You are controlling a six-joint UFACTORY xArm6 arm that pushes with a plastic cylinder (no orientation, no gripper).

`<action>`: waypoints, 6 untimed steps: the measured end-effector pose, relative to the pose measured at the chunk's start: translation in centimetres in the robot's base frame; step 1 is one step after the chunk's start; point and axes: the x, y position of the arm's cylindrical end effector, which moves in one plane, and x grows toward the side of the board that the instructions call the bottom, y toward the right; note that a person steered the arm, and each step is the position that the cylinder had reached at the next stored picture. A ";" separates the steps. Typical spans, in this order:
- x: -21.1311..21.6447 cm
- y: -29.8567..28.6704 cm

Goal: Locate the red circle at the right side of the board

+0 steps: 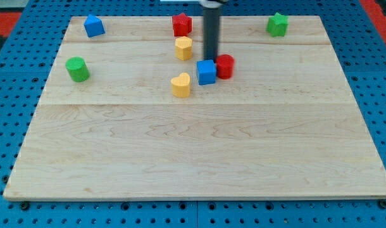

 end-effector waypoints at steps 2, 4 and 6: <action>0.2 2.9; 3.9 1.3; 8.7 7.4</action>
